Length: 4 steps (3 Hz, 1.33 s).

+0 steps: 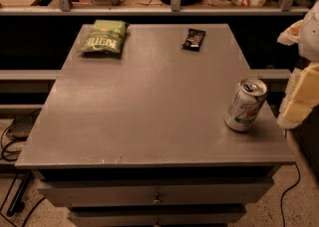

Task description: Move 7up can near green jalapeno chip bag

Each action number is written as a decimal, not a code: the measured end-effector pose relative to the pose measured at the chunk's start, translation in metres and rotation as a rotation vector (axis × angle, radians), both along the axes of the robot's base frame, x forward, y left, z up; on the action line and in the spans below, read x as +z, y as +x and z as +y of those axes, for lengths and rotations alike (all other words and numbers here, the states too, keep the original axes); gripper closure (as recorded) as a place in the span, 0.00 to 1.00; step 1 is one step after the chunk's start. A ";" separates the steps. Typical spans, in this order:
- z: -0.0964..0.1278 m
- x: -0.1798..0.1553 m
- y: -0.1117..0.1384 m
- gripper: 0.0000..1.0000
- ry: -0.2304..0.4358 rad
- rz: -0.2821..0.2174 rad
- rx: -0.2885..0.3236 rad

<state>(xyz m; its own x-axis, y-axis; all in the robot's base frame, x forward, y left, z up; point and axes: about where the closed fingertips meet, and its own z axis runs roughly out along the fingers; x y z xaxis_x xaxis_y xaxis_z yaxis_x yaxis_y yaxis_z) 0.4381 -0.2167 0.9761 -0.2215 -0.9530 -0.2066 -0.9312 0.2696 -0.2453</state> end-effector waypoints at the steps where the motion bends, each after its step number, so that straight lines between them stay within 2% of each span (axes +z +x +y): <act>1: 0.000 0.000 0.000 0.00 0.000 0.000 0.000; 3: 0.028 -0.036 0.013 0.00 0.252 0.021 0.076; 4: 0.041 -0.056 0.024 0.00 0.324 0.037 0.081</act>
Offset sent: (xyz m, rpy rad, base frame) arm 0.0099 0.0136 -0.0256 0.2402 0.0447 0.0937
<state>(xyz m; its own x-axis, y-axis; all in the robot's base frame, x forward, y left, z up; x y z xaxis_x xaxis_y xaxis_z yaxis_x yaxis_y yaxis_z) 0.4626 -0.1754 0.9201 -0.1607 -0.8539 -0.4950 -0.9593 0.2530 -0.1251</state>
